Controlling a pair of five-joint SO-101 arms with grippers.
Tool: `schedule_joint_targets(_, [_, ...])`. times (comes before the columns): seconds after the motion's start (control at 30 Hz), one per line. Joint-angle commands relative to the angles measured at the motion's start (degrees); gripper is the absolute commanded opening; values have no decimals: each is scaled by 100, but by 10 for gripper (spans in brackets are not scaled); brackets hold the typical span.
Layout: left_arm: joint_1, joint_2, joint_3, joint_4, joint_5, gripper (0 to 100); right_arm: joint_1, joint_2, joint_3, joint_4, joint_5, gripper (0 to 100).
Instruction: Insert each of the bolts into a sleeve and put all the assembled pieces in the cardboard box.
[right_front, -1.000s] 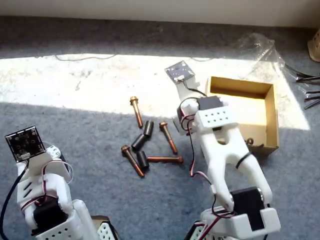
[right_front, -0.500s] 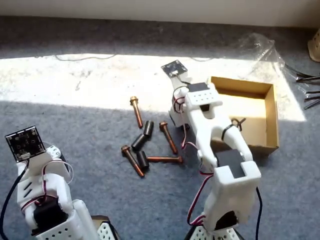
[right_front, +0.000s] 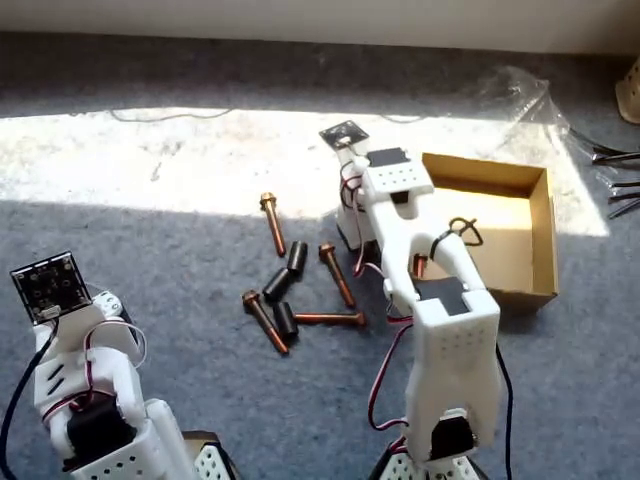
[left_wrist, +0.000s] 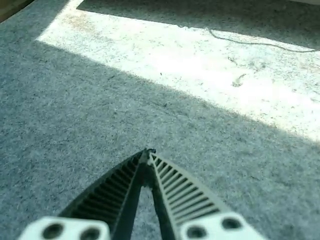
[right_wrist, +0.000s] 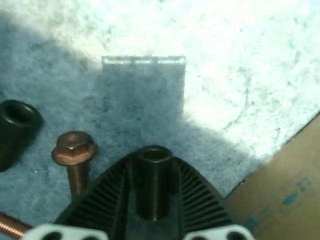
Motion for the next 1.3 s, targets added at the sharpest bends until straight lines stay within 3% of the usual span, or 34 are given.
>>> schedule_joint_targets(0.0, [101, -57, -66, -44, 0, 10, 66, 154, -699, 374, 176, 10])
schedule_joint_targets(0.37, [101, -57, -66, -44, 0, 10, 136, 813, -2026, 1226, 396, 87])
schedule_joint_targets(1.1, [101, -57, -66, -44, 0, 10, 127, 945, -1930, 1270, 378, 87])
schedule_joint_targets(1.27, [101, -57, -66, -44, 0, 10, 198, 1130, -1930, 910, -343, 87])
